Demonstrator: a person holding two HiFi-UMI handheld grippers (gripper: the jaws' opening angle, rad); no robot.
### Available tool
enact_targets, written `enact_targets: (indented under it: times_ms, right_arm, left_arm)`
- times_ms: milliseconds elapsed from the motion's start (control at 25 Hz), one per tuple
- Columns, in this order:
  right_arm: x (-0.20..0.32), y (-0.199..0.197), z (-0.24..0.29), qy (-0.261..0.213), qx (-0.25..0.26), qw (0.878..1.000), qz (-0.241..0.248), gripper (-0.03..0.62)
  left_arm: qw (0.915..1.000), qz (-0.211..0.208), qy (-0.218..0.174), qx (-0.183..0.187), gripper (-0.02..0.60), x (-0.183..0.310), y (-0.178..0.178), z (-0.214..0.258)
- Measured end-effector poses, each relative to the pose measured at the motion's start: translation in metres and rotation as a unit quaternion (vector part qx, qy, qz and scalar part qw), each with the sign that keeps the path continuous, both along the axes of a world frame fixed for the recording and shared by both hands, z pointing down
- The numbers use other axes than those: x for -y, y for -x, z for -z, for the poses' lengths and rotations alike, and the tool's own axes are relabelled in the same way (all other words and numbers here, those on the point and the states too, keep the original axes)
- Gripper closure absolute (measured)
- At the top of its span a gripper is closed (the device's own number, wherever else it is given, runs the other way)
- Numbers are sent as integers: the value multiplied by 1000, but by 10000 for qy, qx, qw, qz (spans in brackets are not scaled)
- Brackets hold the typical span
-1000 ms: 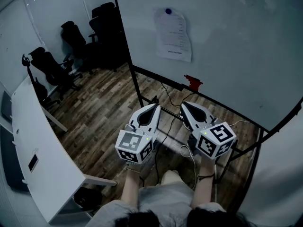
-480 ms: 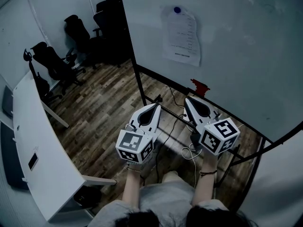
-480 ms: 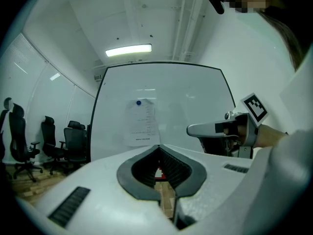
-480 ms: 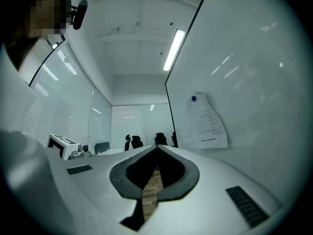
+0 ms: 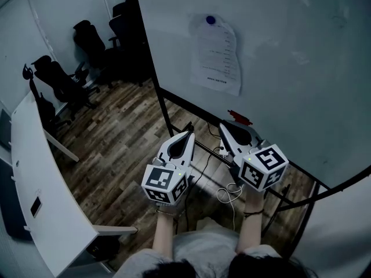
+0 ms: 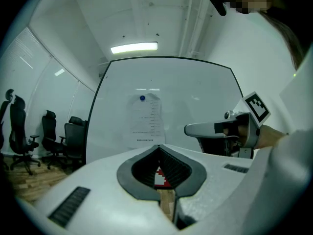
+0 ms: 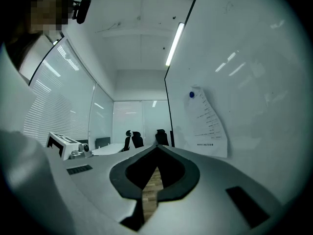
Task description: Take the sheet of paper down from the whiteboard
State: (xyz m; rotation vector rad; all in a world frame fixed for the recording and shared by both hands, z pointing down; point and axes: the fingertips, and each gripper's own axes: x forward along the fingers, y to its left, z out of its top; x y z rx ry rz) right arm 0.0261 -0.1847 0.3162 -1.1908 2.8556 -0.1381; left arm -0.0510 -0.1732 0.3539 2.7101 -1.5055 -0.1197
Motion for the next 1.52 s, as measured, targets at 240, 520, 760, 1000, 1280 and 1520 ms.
enact_targets:
  times_ms: [240,520,760,1000,1280,1520]
  right_arm:
    - [17,-10,-4,61,52,9999,-63,594]
    - [30,-29,-4,8,51,9996,-272,594]
    - [49,-46,-3,-28,26,9984,-568,592]
    - [81,-40,3,-121,69,9972,-740,594]
    - [120,-27,23,-468,151,9936,-1013,594]
    - [141,-27,36,-710,86,9875,-1405,594]
  left_arm:
    - [9998,36,48,163,577,14,-8,-1]
    - [9998,36,31,167,577,33,-16,-2]
    - [9995,-279,-108,63,577,53,-30,4]
    - [9989,-378,-237,163,577,88,-22,15]
    - [9952,-746,-630,48,577,137,-6,53]
    - [9839,-1299,-1188,-311,577,165,-8,86]
